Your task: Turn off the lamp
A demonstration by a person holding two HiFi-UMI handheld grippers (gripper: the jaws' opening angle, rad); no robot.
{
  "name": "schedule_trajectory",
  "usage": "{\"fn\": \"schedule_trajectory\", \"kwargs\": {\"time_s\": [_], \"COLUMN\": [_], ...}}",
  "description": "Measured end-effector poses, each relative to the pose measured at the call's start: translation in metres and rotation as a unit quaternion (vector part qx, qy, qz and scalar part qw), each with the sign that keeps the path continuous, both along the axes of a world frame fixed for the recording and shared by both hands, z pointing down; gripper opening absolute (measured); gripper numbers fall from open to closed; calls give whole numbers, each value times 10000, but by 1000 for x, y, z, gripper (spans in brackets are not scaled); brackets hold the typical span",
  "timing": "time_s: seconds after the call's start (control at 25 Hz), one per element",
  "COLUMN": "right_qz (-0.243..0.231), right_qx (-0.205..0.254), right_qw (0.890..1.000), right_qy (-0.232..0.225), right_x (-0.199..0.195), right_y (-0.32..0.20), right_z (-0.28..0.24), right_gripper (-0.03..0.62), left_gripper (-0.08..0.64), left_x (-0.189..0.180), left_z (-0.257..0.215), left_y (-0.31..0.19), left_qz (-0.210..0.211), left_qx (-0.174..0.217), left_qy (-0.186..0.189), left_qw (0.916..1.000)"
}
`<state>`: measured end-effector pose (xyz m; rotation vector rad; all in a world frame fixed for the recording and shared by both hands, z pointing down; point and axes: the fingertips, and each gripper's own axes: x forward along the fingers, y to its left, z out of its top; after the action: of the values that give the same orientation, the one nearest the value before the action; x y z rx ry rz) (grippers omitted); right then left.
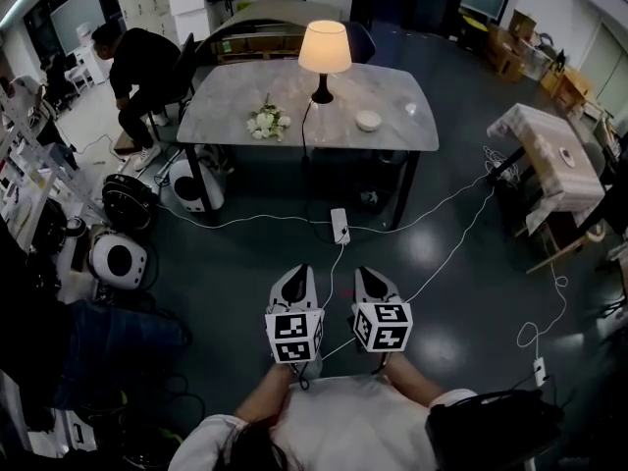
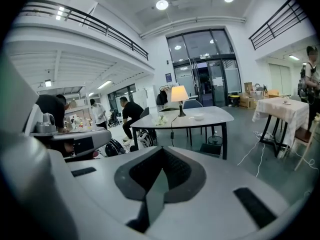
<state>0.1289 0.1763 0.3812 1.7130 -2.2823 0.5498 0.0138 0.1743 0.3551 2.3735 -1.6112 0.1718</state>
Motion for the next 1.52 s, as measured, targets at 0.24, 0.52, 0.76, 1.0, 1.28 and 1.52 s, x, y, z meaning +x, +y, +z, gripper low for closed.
{"fn": "schedule_trajectory", "kwargs": {"time_s": [0.24,0.52,0.76,1.0,1.28,1.52], "right_qz": [-13,-42,35,93,120,214], "right_qx": [27,171,128,1,-172,-320], "right_qw": [10000,9998,9999,9999,9998,9992], "right_qy": [44,-37,-72,-54,34,74], "right_x": [-17,-40,-48,-53,-57,-54], "right_y": [-55,-122,-156,-174,-180,-176], "right_z": [-2,-8,-1,9,17,25], "right_gripper": [-2,-2,-2,-2,-2,-2], "left_gripper": [-5,-5,-5,-5,-5,-5], "left_x": [-10,-24,-34,-46,-59,-67], "left_z": [-2,-7,0,8,20,31], "left_y": [-57,-120,-155,-176,-184,-182], "left_qz": [52,104,162,139,37,-18], "left_qx": [60,177,140,69,-111,-292], "left_qy": [111,95,27,68,189,219], "left_qw": [9999,9997,9998,9999,9998,9993]}}
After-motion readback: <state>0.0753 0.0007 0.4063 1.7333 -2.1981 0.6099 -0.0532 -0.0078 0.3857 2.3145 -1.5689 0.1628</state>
